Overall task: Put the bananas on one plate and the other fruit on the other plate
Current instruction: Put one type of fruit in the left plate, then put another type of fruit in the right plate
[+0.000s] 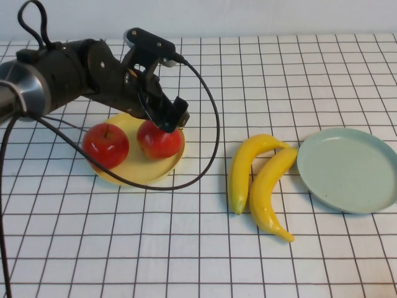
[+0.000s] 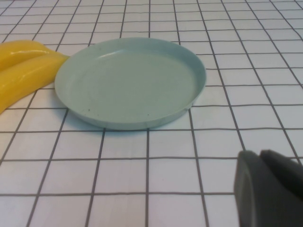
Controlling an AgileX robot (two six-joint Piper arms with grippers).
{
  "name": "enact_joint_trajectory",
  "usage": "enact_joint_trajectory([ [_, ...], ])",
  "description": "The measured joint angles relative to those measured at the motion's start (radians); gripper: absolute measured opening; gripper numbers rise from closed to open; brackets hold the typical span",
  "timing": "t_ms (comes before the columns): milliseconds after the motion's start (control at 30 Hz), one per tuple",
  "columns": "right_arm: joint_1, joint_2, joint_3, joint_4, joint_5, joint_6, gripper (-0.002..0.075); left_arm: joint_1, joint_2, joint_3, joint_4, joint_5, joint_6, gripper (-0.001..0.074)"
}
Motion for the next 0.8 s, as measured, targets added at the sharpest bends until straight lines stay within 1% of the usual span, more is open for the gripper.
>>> enact_joint_trajectory([
  [233,0.000,0.000,0.000,0.000,0.000,0.000,-0.0016,0.002,-0.090,0.000,0.039,0.043,0.006,0.0668],
  [300,0.000,0.000,0.000,0.000,0.000,0.000,-0.0016,0.002,-0.135,0.000,0.043,0.067,0.033,0.0668],
  [433,0.000,0.000,0.000,0.000,0.000,0.000,-0.0016,0.002,-0.243,0.000,-0.019,0.140,0.137,0.0666],
  [500,0.000,0.000,0.000,0.000,0.000,0.000,-0.0016,0.002,-0.297,0.000,-0.059,0.182,0.166,0.0640],
  [533,0.000,0.000,0.000,0.000,0.000,0.000,-0.0016,0.002,-0.327,0.007,-0.080,0.197,0.176,0.0606],
  [567,0.000,0.000,0.000,0.000,0.000,0.000,-0.0016,0.002,-0.357,0.020,-0.105,0.205,0.188,0.0557],
  [633,0.000,0.000,0.000,0.000,0.000,0.000,-0.0016,0.002,-0.421,0.072,-0.158,0.205,0.214,0.0429],
  [733,0.000,0.000,0.000,0.000,0.000,0.000,-0.0016,0.002,-0.518,0.187,-0.244,0.167,0.229,0.0155],
  [767,0.000,0.000,0.000,0.000,0.000,0.000,-0.0016,0.002,-0.556,0.236,-0.277,0.144,0.229,0.0100],
  [800,0.000,0.000,0.000,0.000,0.000,0.000,-0.0016,0.002,-0.597,0.286,-0.305,0.116,0.223,0.0064],
])
